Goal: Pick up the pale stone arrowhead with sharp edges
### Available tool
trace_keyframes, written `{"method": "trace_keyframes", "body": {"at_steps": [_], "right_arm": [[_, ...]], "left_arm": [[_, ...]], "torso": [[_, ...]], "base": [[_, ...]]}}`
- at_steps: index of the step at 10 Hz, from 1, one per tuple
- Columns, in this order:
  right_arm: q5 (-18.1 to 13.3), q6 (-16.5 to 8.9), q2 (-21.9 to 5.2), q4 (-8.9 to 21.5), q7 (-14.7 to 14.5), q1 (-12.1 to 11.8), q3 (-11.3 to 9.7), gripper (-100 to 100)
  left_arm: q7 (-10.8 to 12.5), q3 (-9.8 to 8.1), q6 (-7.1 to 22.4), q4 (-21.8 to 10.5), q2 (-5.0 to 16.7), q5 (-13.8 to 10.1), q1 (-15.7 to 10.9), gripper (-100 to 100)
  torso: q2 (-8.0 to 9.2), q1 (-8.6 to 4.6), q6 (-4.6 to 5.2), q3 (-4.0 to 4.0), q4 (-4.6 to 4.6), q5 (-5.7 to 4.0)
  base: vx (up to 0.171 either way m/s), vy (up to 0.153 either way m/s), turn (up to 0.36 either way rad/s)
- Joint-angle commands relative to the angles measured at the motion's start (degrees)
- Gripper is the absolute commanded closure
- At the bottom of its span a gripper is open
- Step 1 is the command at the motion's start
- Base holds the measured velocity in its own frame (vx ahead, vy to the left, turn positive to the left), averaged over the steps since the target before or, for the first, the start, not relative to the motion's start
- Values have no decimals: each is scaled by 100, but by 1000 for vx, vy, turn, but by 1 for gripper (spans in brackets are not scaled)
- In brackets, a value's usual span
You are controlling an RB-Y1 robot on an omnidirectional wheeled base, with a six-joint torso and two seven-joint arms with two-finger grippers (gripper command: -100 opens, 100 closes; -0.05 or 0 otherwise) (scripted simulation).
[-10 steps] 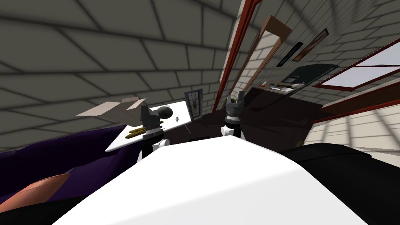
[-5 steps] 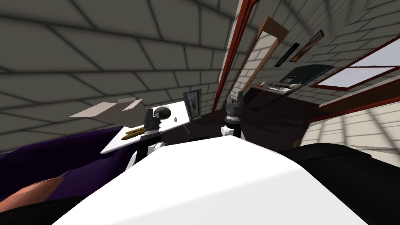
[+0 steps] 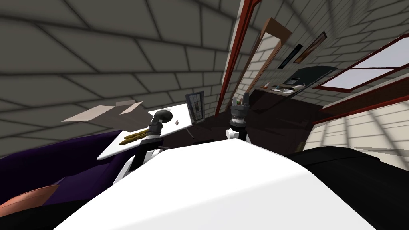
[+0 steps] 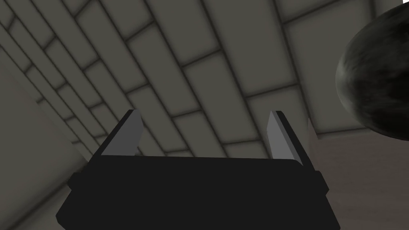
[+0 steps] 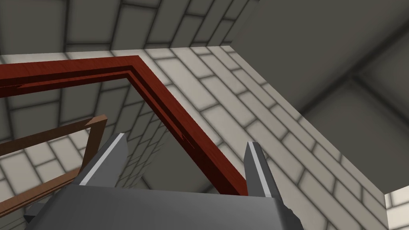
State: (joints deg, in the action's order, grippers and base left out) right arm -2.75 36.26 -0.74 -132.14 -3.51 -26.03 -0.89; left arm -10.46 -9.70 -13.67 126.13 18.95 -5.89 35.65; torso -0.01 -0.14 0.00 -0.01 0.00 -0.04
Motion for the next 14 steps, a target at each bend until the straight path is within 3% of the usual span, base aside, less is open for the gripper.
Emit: {"method": "trace_keyframes", "body": {"at_steps": [1,3,4,8,14], "right_arm": [[0,0,0,0,0,0,0,0],[0,0,0,0,0,0,0,0],[0,0,0,0,0,0,0,0],[0,0,0,0,0,0,0,0],[0,0,0,0,0,0,0,0]], "left_arm": [[1,-89,128,-113,264,-67,86,-100],[-18,-211,438,-289,615,-174,185,-100],[-18,-211,440,-289,667,-174,185,-100],[-56,-365,1129,-685,1456,-404,340,-100],[-93,-364,1902,-1128,2306,-642,415,-100]], "torso": [[0,0,0,0,0,0],[-1,-2,0,-1,0,0],[-3,-9,0,-2,-1,-2],[0,-9,1,0,0,-2],[-2,2,-1,-1,0,0]], "base": [[6,-37,-32],[10,-61,-47],[5,-49,-13],[6,-60,-65],[11,-46,-69]]}}
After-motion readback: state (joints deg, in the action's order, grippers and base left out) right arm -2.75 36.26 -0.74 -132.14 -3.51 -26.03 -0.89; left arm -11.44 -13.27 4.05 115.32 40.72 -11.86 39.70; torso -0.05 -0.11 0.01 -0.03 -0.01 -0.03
